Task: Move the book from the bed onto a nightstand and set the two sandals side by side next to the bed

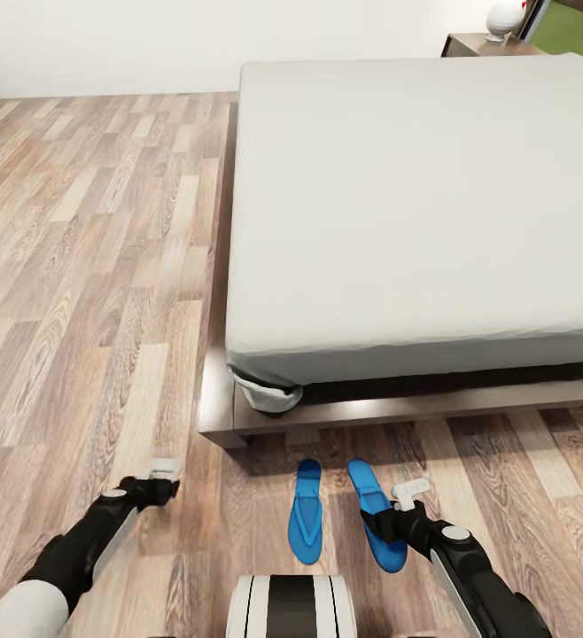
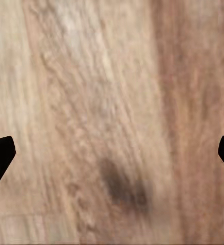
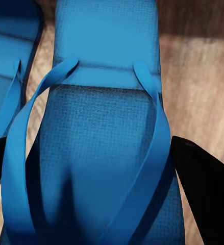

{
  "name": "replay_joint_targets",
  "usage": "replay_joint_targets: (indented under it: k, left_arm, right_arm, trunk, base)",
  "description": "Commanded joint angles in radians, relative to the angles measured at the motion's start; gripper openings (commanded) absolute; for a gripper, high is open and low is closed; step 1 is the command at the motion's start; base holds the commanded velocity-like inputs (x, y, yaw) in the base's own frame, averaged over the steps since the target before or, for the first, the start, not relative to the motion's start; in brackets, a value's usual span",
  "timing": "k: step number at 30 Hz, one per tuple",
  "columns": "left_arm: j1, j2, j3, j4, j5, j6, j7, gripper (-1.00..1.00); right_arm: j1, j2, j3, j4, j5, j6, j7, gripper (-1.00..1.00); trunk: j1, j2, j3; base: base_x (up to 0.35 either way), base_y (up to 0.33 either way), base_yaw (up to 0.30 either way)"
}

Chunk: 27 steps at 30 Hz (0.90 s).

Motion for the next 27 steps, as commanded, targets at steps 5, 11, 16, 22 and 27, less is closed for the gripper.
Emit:
replay_joint_targets:
  k: [5,11,16,22,27]
  left_arm:
    - [0.004,0.104,0.097,-0.360,0.031,0.346,-0.021,1.00]
    - [0.018,0.165,0.273,-0.647,0.029,0.630,-0.042,1.00]
    - [0.025,0.174,0.305,-0.696,0.026,0.687,-0.042,1.00]
    - [0.027,0.181,0.320,-0.717,0.023,0.687,-0.041,1.00]
    - [0.028,0.181,0.323,-0.720,0.022,0.687,-0.041,1.00]
  right_arm:
    - [0.000,-0.001,0.001,-0.001,-0.004,0.006,-0.001,-1.00]
    - [0.000,0.000,0.000,-0.001,-0.003,0.006,-0.001,-1.00]
    - [0.000,0.000,-0.001,-0.001,-0.003,0.007,-0.002,-1.00]
    - [0.000,0.001,0.002,0.000,-0.001,0.008,-0.003,-1.00]
    - [-0.001,0.005,0.002,0.004,0.000,0.008,-0.003,-1.00]
  trunk:
    - [0.000,0.000,-0.001]
    - [0.000,0.000,-0.001]
    - [0.000,0.000,-0.001]
    - [0.000,0.000,-0.001]
    - [0.000,0.000,-0.001]
  base:
    - [0.000,0.000,0.000]
    - [0.000,0.000,0.000]
    - [0.000,0.000,0.000]
    - [0.000,0.000,0.000]
    - [0.000,0.000,0.000]
